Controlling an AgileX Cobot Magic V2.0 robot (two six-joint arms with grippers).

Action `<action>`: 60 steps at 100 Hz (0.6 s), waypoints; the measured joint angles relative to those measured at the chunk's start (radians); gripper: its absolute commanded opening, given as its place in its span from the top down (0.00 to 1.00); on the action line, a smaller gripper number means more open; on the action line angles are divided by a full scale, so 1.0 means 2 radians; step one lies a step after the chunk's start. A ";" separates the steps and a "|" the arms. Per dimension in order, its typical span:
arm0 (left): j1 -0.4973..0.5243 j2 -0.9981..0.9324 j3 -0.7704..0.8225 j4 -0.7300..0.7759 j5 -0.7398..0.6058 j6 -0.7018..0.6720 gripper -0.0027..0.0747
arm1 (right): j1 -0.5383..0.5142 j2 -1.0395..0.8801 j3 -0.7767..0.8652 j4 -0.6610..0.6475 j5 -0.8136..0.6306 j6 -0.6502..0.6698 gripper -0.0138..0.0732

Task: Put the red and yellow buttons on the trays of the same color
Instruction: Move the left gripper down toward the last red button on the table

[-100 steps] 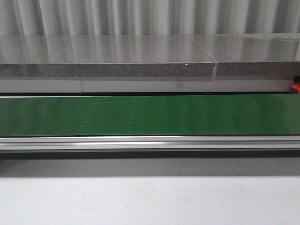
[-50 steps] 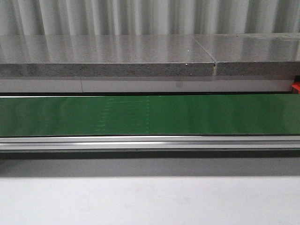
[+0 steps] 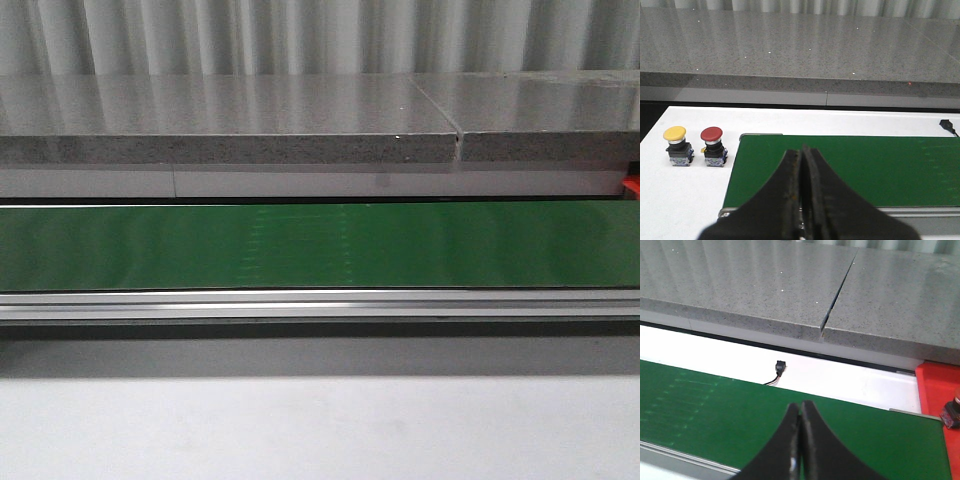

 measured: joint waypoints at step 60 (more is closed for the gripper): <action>0.000 0.003 0.000 -0.018 0.002 -0.008 0.30 | 0.000 0.000 0.000 0.000 0.000 0.000 0.92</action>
